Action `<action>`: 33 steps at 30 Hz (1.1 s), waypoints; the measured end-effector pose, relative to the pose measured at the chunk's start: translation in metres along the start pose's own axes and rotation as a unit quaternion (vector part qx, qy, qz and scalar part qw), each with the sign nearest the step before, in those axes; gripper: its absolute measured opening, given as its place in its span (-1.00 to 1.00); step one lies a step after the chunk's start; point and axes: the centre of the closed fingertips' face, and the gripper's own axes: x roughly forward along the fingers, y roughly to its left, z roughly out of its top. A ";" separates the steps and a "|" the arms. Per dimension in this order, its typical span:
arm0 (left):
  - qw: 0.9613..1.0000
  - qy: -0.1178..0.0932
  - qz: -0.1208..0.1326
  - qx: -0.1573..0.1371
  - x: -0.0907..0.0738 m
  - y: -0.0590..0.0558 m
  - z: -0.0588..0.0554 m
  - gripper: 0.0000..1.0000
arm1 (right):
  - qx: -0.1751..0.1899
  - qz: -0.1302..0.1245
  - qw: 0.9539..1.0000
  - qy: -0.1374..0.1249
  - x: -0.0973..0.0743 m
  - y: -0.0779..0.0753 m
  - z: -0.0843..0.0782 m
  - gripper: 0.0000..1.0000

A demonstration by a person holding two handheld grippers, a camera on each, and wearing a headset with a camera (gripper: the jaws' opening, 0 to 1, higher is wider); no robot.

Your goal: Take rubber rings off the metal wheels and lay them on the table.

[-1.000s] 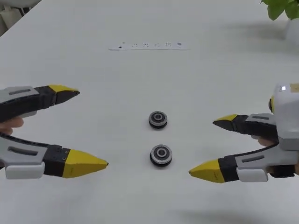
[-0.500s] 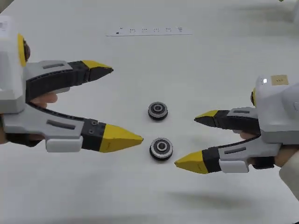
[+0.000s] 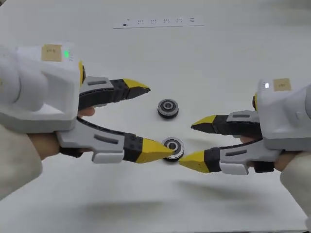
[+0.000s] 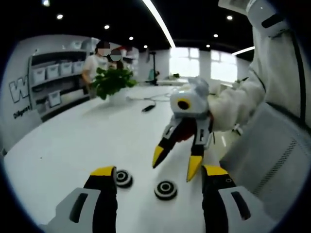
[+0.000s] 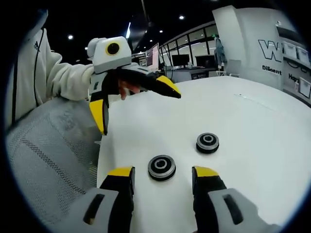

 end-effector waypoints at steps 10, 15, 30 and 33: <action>1.000 0.026 -0.011 0.003 0.017 -0.003 -0.025 0.14 | -0.010 0.009 1.000 0.007 0.008 0.000 -0.006 -0.31; 0.999 0.026 -0.011 -0.017 0.022 -0.004 -0.033 -0.09 | -0.017 0.010 1.000 0.011 0.012 0.000 -0.010 -0.41; 0.999 0.034 -0.025 -0.020 0.032 -0.013 -0.050 -0.49 | -0.026 0.012 0.999 0.020 0.017 0.003 -0.016 -0.58; 0.999 0.038 -0.025 -0.017 0.034 -0.014 -0.052 -0.55 | -0.026 0.012 0.999 0.022 0.017 0.003 -0.017 -0.59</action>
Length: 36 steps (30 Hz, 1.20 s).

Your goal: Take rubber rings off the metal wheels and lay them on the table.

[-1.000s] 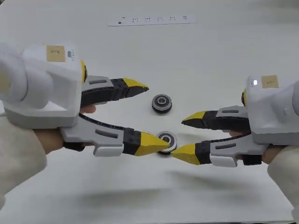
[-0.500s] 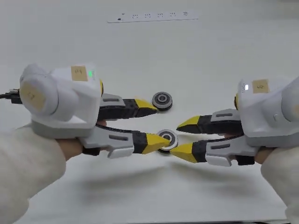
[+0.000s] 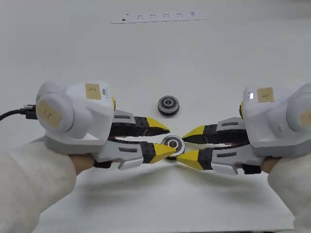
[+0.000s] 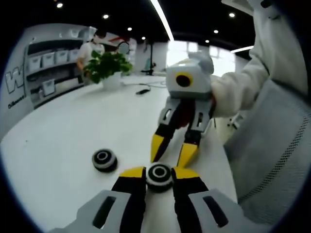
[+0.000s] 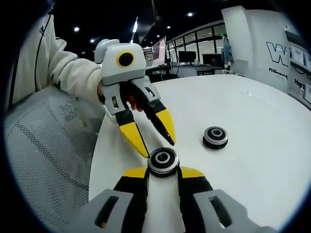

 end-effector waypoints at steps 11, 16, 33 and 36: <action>1.000 0.005 -0.007 0.013 0.008 -0.006 -0.005 -0.65 | 0.000 -0.001 1.000 0.006 -0.002 -0.001 -0.003 -0.65; 1.000 0.003 -0.004 0.016 0.007 -0.003 -0.005 -0.70 | -0.001 -0.002 1.000 0.008 -0.002 -0.002 -0.004 -0.67; 1.000 -0.016 -0.001 0.016 0.001 0.004 -0.009 -0.71 | -0.006 -0.002 1.000 0.014 -0.004 -0.004 -0.007 -0.80; 1.000 -0.017 0.000 0.014 0.001 0.004 -0.010 -0.71 | -0.005 -0.003 1.000 0.015 -0.003 -0.004 -0.007 -0.81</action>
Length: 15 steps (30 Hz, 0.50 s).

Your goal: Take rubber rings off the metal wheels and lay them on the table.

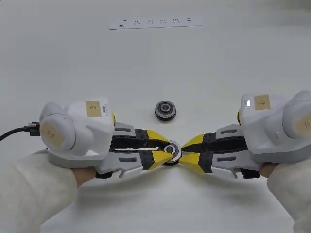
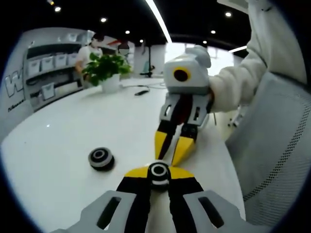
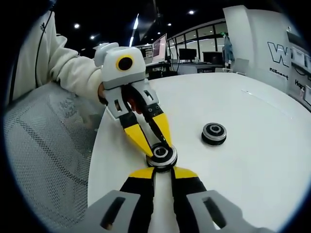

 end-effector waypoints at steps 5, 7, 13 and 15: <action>1.000 0.000 -0.001 0.002 0.001 -0.001 -0.001 -0.71 | -0.009 0.000 1.000 0.006 0.000 0.000 0.000 -0.82; 1.000 0.001 -0.001 0.003 0.001 -0.002 -0.002 -0.72 | -0.013 0.000 1.000 -0.001 0.001 0.002 0.003 -0.68; 1.000 0.001 -0.001 0.003 0.003 -0.003 -0.002 -0.71 | -0.024 -0.006 1.000 -0.001 0.010 0.000 0.006 -0.54; 1.000 0.001 -0.001 0.003 0.003 -0.003 -0.001 -0.72 | -0.022 -0.002 1.000 0.001 0.009 0.002 0.004 -0.57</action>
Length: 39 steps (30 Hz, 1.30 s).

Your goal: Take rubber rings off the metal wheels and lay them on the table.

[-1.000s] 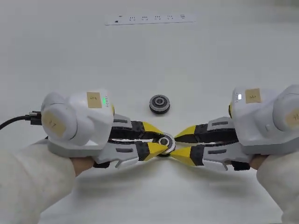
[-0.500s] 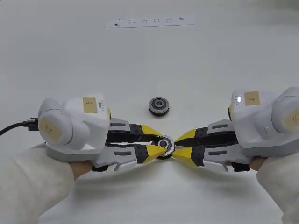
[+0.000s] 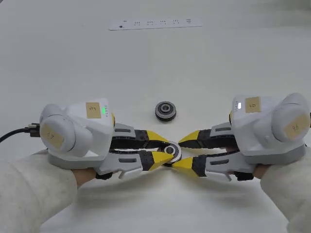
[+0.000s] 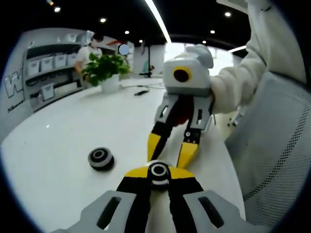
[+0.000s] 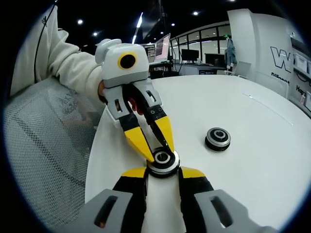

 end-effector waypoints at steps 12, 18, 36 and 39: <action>1.000 0.001 0.001 0.001 0.001 -0.002 0.002 -0.72 | 0.004 -0.006 1.000 0.005 -0.009 -0.002 -0.005 -0.90; 1.000 0.001 0.001 0.002 0.001 -0.002 0.002 -0.72 | 0.014 -0.016 1.000 0.008 -0.010 -0.003 -0.005 -0.99; 1.000 0.004 0.003 0.009 0.000 -0.001 0.002 -0.73 | 0.237 -0.023 0.970 -0.056 -0.016 -0.010 0.005 -1.00; 1.000 0.005 0.004 0.008 -0.001 -0.001 0.002 -0.73 | 0.249 -0.023 0.967 -0.054 -0.016 -0.011 0.002 -1.00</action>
